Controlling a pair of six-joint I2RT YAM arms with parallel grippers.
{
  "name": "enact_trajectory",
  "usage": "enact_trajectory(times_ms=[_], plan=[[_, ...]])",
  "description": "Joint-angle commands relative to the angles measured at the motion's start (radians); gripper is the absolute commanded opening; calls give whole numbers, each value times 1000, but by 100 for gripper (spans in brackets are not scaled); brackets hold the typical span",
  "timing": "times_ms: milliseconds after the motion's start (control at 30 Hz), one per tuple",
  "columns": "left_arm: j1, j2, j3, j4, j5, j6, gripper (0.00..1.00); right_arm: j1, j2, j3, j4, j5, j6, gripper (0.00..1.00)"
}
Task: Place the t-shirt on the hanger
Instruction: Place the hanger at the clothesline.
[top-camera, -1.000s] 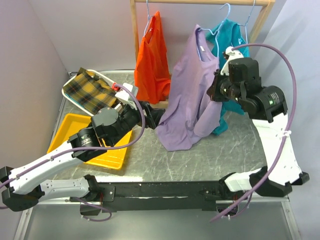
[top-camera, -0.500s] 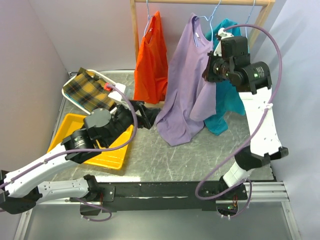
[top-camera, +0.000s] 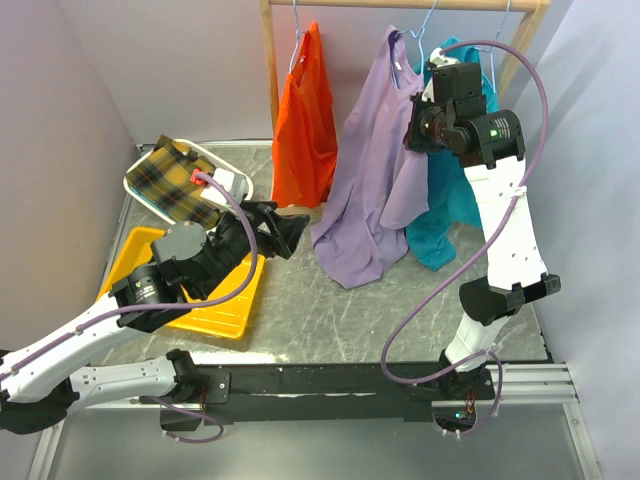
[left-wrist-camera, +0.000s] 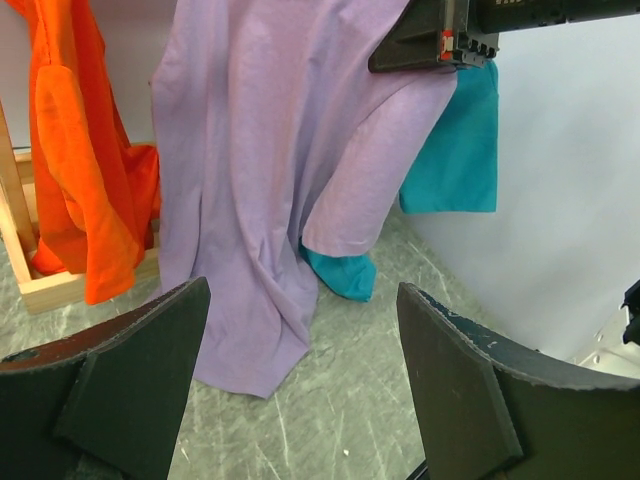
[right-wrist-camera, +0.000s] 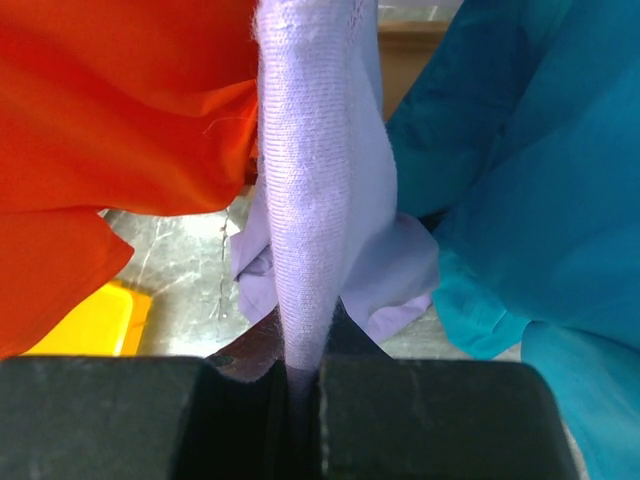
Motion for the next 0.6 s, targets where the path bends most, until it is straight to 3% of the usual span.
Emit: enact_trajectory(times_ms=[0, 500, 567], plan=[[5, -10, -5, 1, -14, 9, 81, -5, -10, 39, 142, 40, -31, 0], [8, -7, -19, 5, -9, 1, 81, -5, -35, -85, 207, 61, -23, 0], [8, 0, -17, 5, -7, 1, 81, -4, -53, -90, 201, 90, -11, 18]])
